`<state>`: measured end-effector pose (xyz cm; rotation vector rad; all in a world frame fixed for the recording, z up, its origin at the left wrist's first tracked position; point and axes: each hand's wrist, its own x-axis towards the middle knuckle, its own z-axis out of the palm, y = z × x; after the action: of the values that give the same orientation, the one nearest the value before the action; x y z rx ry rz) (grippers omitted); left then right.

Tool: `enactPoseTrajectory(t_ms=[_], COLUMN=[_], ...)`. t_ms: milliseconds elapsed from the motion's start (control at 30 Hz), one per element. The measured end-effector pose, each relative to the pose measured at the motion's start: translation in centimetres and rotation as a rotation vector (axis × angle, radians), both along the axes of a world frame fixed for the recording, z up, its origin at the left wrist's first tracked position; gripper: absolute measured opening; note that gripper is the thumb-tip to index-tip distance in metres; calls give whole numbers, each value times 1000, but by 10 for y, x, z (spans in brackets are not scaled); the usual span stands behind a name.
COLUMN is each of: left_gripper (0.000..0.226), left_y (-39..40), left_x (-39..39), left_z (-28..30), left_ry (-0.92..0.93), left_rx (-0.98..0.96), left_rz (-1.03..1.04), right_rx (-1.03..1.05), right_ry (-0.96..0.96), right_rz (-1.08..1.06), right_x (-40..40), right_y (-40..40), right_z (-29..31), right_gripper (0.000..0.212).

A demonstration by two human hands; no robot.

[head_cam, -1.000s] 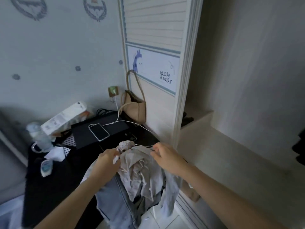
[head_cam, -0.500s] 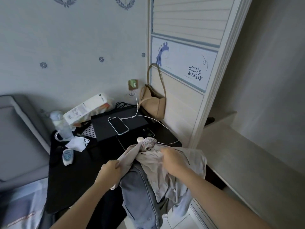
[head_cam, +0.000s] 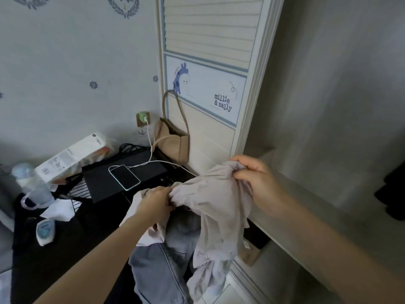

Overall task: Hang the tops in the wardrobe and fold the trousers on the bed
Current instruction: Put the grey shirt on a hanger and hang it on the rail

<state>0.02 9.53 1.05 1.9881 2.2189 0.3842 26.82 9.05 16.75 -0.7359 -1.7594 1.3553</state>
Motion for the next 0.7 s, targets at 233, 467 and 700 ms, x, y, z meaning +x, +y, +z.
enactPoseTrajectory(t_ms=[233, 467, 700], left_gripper=[17, 31, 25], left_y=[11, 29, 13], left_x=[-6, 33, 98], left_z=[30, 112, 170], left_ry=[-110, -438, -506], left_rx=[96, 350, 367], left_rz=[152, -197, -581], right_rx=[-102, -121, 138], right_ry=[-640, -975, -622], right_rz=[-74, 131, -132], right_x=[93, 103, 55], right_y=[-4, 17, 50], right_z=[-16, -57, -36], right_gripper=[21, 29, 78])
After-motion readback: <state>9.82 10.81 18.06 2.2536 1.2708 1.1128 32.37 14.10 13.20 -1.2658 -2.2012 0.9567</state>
